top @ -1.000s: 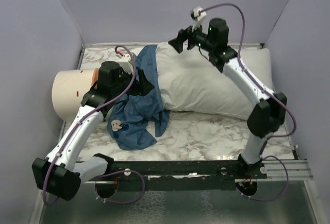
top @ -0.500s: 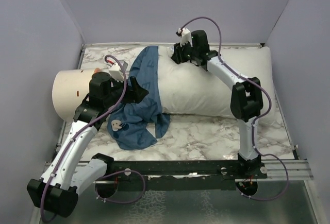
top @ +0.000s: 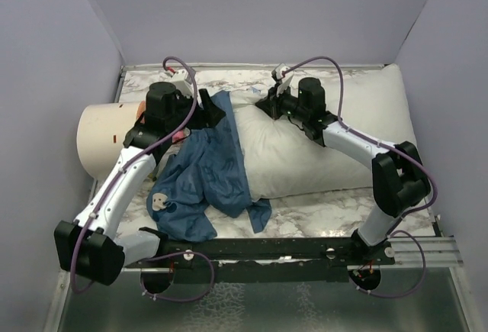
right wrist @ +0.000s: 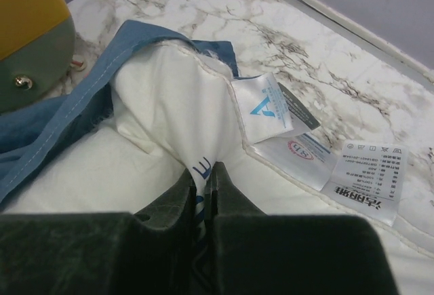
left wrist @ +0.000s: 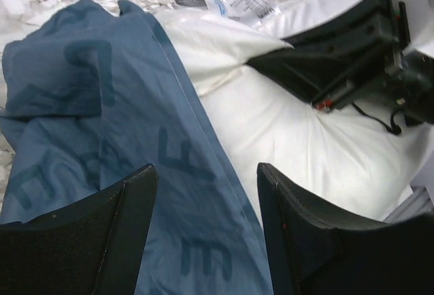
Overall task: Put the pillow into the pillowcase
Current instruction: Stuff the pillow into the pillowcase.
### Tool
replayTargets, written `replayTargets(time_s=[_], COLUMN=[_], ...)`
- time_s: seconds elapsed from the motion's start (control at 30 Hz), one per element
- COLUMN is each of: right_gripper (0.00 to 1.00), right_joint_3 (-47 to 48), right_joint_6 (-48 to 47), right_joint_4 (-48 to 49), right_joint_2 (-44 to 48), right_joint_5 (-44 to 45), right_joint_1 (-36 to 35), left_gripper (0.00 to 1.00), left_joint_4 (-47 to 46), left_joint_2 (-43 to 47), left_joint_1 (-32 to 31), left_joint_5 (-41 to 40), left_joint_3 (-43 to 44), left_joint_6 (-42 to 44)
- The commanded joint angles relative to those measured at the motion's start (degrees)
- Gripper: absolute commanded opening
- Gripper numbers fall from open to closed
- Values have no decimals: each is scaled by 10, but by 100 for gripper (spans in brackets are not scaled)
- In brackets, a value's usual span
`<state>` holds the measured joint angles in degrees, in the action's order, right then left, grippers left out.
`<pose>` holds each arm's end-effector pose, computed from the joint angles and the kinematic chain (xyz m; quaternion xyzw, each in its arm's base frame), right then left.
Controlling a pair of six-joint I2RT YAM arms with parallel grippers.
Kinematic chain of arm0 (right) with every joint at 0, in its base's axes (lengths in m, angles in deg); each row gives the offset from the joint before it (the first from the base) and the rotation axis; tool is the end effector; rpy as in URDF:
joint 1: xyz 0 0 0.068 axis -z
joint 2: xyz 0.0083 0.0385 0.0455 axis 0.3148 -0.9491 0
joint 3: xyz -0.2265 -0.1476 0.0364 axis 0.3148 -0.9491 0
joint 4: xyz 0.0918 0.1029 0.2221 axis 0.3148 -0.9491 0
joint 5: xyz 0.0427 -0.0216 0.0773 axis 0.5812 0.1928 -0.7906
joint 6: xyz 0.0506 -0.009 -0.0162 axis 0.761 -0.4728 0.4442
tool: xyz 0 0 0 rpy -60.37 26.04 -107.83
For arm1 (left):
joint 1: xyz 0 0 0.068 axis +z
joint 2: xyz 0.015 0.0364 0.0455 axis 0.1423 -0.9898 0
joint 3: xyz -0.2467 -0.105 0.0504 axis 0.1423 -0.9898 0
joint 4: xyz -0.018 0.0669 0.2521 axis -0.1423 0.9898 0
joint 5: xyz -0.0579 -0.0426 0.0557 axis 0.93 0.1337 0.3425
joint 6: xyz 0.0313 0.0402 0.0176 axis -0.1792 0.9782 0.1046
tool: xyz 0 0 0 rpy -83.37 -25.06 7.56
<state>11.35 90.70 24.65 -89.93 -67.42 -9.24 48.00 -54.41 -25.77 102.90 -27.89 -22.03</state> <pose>0.3476 0.1979 0.2721 -0.2947 0.7351 0.3102 0.5259 0.2441 -0.0898 0.3582 0.0284 0.8141 -0.3414 0.4690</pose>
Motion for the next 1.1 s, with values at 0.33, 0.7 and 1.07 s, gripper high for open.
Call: replayTargets(time_s=[0.33, 0.7, 1.07], right_gripper=[1, 1, 1], right_joint_3=[-35, -43, -7], right_joint_6=[32, 31, 45], right_joint_4=[41, 39, 40], right_joint_2=[-14, -14, -32], right_joint_5=[14, 10, -23], right_joint_1=[-24, -24, -24], left_gripper=[61, 26, 0], left_joint_4=[54, 88, 132], left_joint_2=[-182, -261, -264], left_joint_1=[-87, -120, -171], left_joint_5=[-258, -318, -255], left_joint_3=[132, 197, 337], left_joint_6=[12, 61, 58])
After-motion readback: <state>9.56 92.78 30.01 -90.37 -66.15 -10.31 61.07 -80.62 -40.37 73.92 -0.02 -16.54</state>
